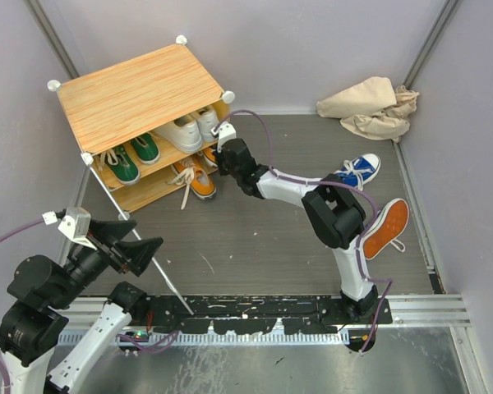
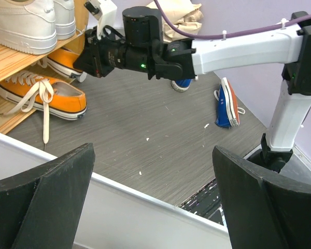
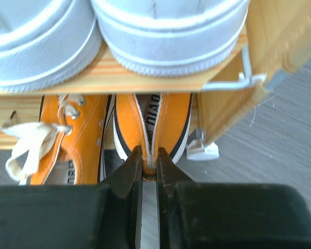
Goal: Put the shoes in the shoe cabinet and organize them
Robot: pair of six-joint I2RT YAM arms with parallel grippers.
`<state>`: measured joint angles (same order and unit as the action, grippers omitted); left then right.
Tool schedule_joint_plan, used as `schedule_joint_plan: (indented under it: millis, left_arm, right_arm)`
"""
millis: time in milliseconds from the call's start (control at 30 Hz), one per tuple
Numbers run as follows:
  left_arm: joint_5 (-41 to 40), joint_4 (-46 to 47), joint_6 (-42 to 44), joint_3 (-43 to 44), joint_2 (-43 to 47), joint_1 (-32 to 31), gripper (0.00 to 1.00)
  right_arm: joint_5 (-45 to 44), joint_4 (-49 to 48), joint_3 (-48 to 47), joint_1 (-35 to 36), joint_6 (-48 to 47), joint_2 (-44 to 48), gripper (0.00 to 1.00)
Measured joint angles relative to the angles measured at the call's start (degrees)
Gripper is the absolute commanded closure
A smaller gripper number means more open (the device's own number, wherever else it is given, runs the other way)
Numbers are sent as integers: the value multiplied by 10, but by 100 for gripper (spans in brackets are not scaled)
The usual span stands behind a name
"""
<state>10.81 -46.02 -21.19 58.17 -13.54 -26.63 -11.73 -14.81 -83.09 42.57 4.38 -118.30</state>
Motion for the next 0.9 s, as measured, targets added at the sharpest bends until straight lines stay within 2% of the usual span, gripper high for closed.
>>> schedule_joint_plan:
  millis: [200, 433, 600, 700, 767, 800, 900]
  left_arm:
    - [0, 0, 0, 0, 0, 0, 2]
    - [0, 7, 0, -3, -7, 0, 2]
    - [1, 14, 0, -5, -15, 0, 2]
    - [1, 18, 0, -6, -18, 0, 2]
    - [1, 19, 0, -7, -19, 0, 2]
    - [1, 19, 0, -7, -19, 0, 2]
    - [0, 18, 0, -7, -19, 0, 2]
  right_arm:
    - [28, -16, -59, -17, -21, -63, 99]
    - [33, -42, -74, -24, -45, -97, 98]
    - [31, -49, -75, -27, -43, -106, 92]
    - [21, -52, -72, -26, -43, -106, 76]
    - [11, -59, -66, -26, -41, -106, 51]
    - [3, -66, -63, -26, -39, -106, 43]
    - [-2, -101, -49, -28, -30, -106, 28]
